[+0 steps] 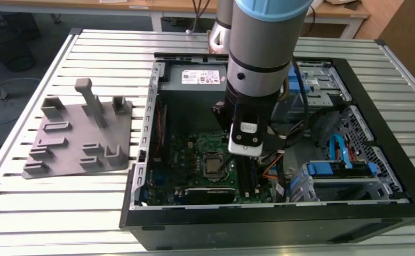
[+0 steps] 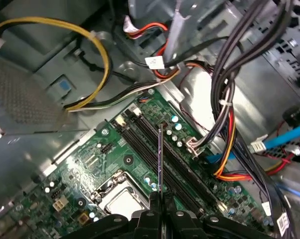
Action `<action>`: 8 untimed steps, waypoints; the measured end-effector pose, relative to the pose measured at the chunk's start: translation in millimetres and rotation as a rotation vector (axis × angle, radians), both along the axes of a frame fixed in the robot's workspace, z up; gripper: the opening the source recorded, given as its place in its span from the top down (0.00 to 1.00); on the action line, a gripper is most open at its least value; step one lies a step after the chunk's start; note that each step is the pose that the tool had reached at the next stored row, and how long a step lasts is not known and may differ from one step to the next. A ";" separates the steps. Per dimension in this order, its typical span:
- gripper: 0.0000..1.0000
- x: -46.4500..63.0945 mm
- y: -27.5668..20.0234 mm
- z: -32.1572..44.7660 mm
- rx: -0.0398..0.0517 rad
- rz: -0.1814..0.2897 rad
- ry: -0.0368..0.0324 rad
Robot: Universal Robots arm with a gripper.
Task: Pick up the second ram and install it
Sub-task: 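Insert the second ram into the second slot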
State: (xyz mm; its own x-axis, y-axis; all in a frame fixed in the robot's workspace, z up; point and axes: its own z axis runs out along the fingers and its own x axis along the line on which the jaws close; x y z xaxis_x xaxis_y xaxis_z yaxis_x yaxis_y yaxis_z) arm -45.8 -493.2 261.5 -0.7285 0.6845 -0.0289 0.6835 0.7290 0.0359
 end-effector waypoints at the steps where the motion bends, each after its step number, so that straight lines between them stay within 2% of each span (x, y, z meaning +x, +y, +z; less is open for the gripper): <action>1: 0.86 0.0 0.0 0.0 -0.0001 -0.014 0.0000; 8: 0.86 0.0 0.0 -0.3 -0.0006 -0.110 0.0000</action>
State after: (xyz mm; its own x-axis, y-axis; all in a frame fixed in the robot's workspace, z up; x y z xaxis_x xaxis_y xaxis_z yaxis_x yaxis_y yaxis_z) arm -45.8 -493.2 261.2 -0.6487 0.7605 -0.0293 0.7596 0.6494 0.0355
